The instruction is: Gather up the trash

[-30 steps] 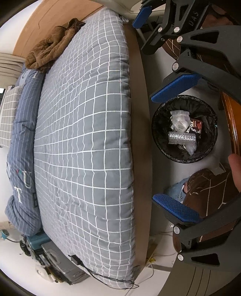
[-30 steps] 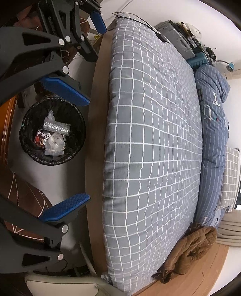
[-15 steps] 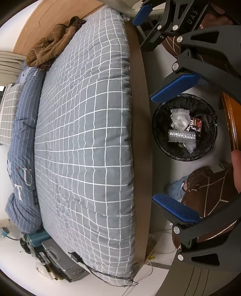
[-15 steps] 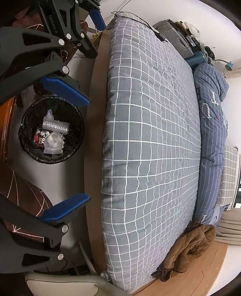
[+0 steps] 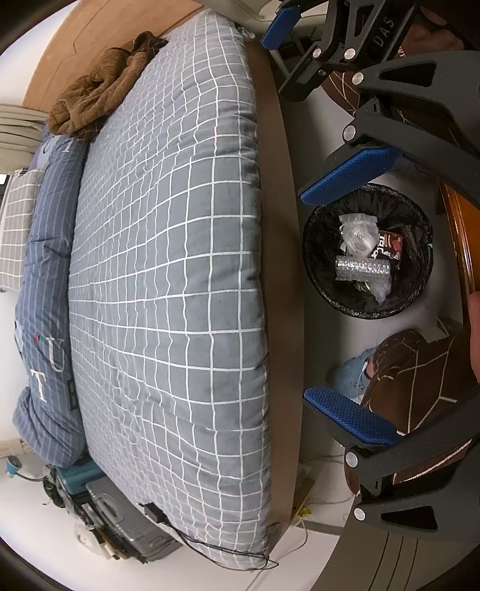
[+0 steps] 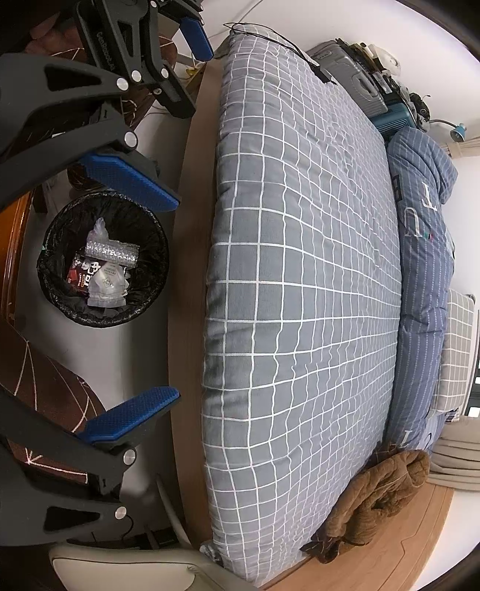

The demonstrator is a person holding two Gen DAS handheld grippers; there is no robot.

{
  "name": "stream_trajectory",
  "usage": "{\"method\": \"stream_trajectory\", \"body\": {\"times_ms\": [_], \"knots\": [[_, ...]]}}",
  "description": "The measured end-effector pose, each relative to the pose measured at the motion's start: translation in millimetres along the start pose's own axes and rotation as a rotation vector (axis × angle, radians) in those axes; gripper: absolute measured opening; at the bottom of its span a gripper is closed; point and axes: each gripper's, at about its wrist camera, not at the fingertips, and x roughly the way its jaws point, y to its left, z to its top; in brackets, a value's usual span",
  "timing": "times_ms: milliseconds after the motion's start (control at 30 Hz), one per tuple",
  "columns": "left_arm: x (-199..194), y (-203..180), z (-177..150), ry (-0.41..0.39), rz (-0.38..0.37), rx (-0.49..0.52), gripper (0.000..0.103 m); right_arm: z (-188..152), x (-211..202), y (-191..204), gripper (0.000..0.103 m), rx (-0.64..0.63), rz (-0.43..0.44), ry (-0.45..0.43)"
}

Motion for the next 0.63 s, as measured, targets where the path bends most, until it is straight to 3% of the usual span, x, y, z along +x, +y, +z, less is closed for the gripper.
{"method": "stream_trajectory", "body": {"times_ms": [633], "knots": [[-1.7, 7.3, 2.0, -0.007, -0.007, -0.022, 0.096, -1.3, -1.8, 4.6, 0.092, -0.011, 0.004, -0.004]]}}
